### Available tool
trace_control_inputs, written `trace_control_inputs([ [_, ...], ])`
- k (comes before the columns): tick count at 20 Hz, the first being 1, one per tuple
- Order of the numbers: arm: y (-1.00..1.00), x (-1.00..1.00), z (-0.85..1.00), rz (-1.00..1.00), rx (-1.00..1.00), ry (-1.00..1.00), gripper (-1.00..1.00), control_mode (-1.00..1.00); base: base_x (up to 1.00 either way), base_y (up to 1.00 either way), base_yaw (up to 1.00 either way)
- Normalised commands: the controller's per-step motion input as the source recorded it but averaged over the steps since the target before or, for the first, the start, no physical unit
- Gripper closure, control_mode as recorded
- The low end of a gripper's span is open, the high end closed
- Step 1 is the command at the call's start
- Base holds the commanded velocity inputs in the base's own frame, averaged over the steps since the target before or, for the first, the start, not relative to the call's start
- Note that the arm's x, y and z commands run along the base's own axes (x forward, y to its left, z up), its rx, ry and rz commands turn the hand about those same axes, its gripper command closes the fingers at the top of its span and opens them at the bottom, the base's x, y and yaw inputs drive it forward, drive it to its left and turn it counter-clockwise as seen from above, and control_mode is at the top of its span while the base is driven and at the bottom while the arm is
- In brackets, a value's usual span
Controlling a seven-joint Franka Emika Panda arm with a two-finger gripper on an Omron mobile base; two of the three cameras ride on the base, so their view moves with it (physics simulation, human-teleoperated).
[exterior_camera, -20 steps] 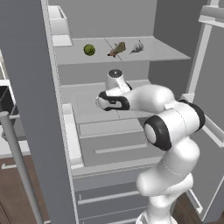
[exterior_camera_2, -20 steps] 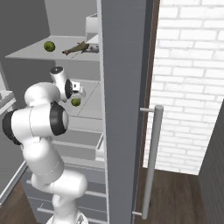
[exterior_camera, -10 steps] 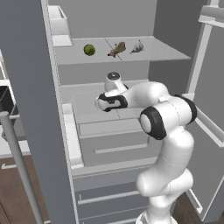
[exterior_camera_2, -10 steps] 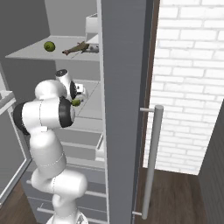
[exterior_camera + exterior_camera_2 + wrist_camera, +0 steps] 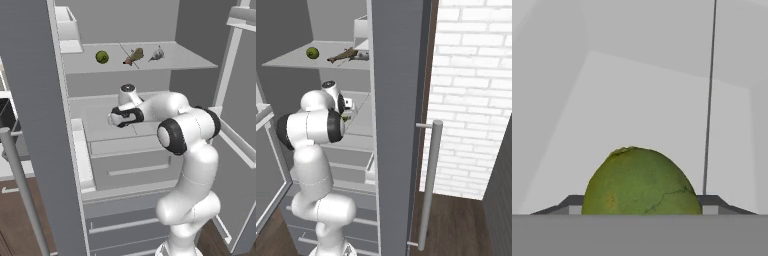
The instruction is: Place one lime and one fish in each tupperware on the nearby counter, to pack two identical lunches.
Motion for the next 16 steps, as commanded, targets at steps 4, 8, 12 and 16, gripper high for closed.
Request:
trace_control_inputs([
  [4,0.0,0.03,-0.02,0.0,0.0,0.0,1.0,-1.0,0.0,0.0,0.0],
  [8,0.0,-0.31,0.0,0.0,0.0,0.0,1.0,-1.0,0.0,0.0,0.0],
  [12,-0.01,-0.88,0.36,-0.02,0.01,-0.14,1.0,-1.0,0.0,0.0,0.0],
  [16,-0.13,-1.0,0.7,-0.04,0.03,-0.27,1.0,-1.0,0.0,0.0,0.0],
])
